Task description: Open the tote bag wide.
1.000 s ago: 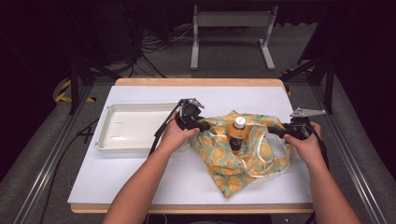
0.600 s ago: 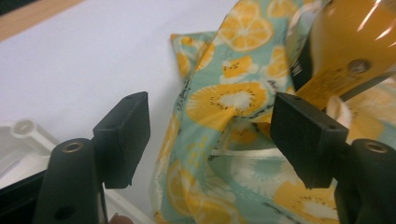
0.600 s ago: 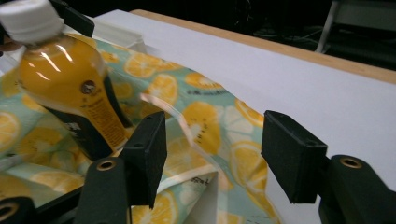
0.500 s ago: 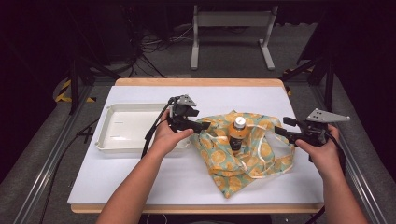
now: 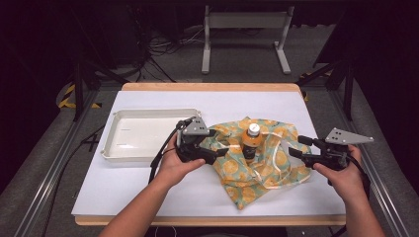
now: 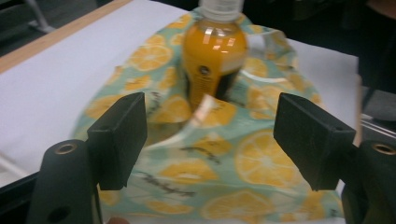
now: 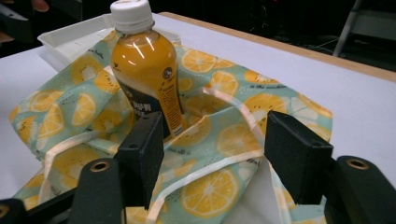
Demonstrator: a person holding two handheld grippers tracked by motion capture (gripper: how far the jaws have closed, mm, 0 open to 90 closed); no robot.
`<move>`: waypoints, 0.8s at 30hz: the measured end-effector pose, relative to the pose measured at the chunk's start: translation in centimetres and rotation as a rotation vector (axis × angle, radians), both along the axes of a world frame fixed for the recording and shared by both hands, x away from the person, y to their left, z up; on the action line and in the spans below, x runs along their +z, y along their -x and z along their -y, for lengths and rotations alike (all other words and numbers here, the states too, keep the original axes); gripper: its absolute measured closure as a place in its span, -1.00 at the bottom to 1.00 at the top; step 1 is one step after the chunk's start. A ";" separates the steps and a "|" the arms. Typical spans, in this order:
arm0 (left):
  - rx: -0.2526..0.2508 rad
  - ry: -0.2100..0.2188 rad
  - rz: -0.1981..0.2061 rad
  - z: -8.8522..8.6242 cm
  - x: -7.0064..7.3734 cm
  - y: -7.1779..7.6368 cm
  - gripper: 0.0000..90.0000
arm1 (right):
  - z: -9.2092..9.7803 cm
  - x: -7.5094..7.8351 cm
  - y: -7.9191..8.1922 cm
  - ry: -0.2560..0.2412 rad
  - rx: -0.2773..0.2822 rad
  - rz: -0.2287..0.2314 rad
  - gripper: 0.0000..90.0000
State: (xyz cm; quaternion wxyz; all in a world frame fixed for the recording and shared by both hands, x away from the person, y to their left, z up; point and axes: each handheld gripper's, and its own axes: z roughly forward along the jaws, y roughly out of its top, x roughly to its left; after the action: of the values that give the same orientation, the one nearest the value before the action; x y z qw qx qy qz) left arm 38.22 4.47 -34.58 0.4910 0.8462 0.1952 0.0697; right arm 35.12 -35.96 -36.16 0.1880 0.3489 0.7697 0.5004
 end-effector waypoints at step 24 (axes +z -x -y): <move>-0.118 -0.085 -0.091 2.9 -6.2 1.7 -0.52 | -3.6 -5.2 0.3 0.082 0.099 -0.199 -0.27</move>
State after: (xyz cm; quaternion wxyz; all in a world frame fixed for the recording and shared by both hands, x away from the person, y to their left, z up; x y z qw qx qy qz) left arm 36.48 1.53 -40.74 0.4484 0.8786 0.1639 0.0102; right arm 34.83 -32.40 -41.34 0.0999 0.3503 0.8207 0.4402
